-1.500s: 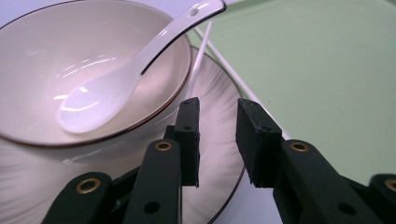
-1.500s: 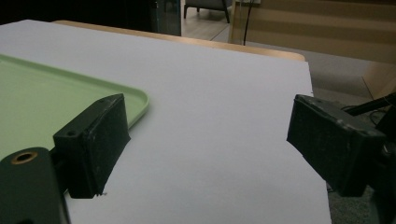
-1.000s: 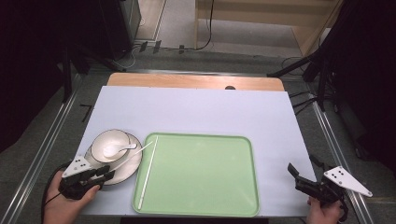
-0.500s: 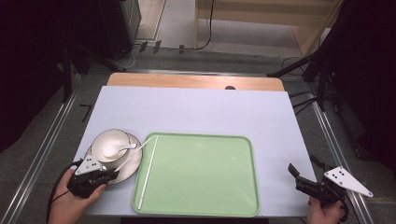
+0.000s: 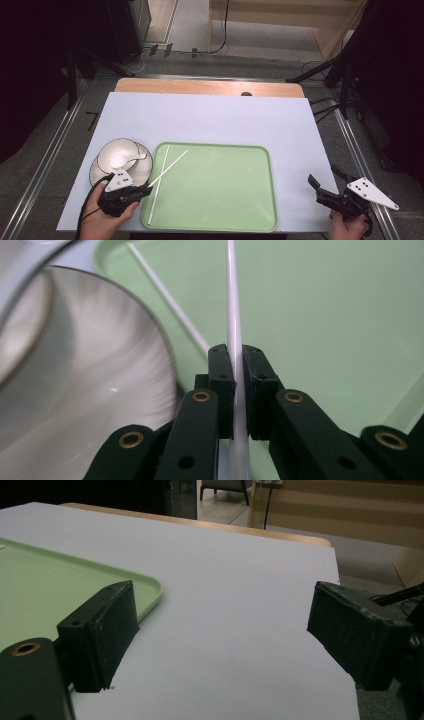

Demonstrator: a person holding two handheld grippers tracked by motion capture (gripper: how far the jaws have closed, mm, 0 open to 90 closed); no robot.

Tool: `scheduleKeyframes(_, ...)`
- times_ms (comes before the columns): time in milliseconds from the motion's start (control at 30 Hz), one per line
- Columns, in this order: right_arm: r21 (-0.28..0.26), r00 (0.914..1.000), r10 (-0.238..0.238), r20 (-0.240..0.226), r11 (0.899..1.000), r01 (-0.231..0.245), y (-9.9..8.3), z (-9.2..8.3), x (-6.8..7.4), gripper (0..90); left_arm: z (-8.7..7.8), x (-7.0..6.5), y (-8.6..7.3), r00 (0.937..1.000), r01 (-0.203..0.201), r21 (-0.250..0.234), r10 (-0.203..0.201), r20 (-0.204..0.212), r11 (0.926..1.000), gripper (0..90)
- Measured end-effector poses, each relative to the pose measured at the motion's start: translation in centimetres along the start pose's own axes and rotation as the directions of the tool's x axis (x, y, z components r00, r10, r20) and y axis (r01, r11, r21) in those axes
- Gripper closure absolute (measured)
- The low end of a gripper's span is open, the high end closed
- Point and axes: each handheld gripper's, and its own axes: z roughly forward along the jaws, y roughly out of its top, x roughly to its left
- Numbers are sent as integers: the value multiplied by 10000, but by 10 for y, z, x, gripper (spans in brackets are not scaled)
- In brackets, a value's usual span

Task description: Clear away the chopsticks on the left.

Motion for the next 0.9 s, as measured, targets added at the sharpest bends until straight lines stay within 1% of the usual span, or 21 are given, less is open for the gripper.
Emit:
scheduleKeyframes(100,-11,10000,12,-39,10000,-12,0,0,0,133,14,-15,6,9998,55,80,-56,190,10000,851)
scheduleKeyframes(167,-30,9999,15,-110,10000,-15,0,1,-1,133,24,-24,10,9996,204,173,-208,205,9996,851)
scheduleKeyframes(233,-51,9999,46,-144,10000,-47,0,1,-1,133,36,-32,13,9992,269,287,-277,274,9992,852)
scheduleKeyframes(267,-70,9998,57,-187,10000,-58,0,1,-1,133,41,-36,14,9991,330,338,-338,258,9989,852)
scheduleKeyframes(300,-83,9998,50,-213,10000,-52,0,1,-1,133,41,-36,14,9991,330,338,-338,258,9989,852)
scheduleKeyframes(333,-118,9997,17,-235,9999,-20,0,1,-2,133,50,-42,16,9985,453,378,-464,280,9983,852)
scheduleKeyframes(400,-156,9996,37,-263,9999,-41,0,0,-2,133,58,-48,17,9989,437,447,-444,164,9980,852)
scheduleKeyframes(500,-188,9995,42,-304,9998,-48,0,-1,-3,133,68,-53,14,9982,597,480,-601,68,9971,852)
scheduleKeyframes(533,-190,9995,94,-306,9998,-100,0,-1,-4,133,71,-54,13,9978,665,477,-667,19,9966,851)
scheduleKeyframes(567,-232,9994,66,-340,9997,-74,0,-1,-5,133,71,-55,12,9975,706,378,-704,-83,9968,851)
scheduleKeyframes(667,-271,9993,124,-350,9995,-134,-1,-2,-7,133,70,-58,11,9957,833,301,-819,-429,9961,849)
scheduleKeyframes(733,-258,9991,218,-352,9994,-227,-1,-2,-8,133,71,-62,9,9956,650,228,-633,-684,9976,843)
scheduleKeyframes(800,-253,9992,216,-348,9994,-225,-1,-2,-8,133,71,-64,9,9955,590,200,-573,-753,9981,828)
scheduleKeyframes(867,-277,9991,227,-362,9993,-237,-1,-3,-8,132,71,-63,10,9952,729,251,-711,-673,9970,810)
scheduleKeyframes(900,-279,9991,229,-365,9993,-239,-1,-3,-8,133,71,-63,10,9952,729,251,-711,-673,9970,799)
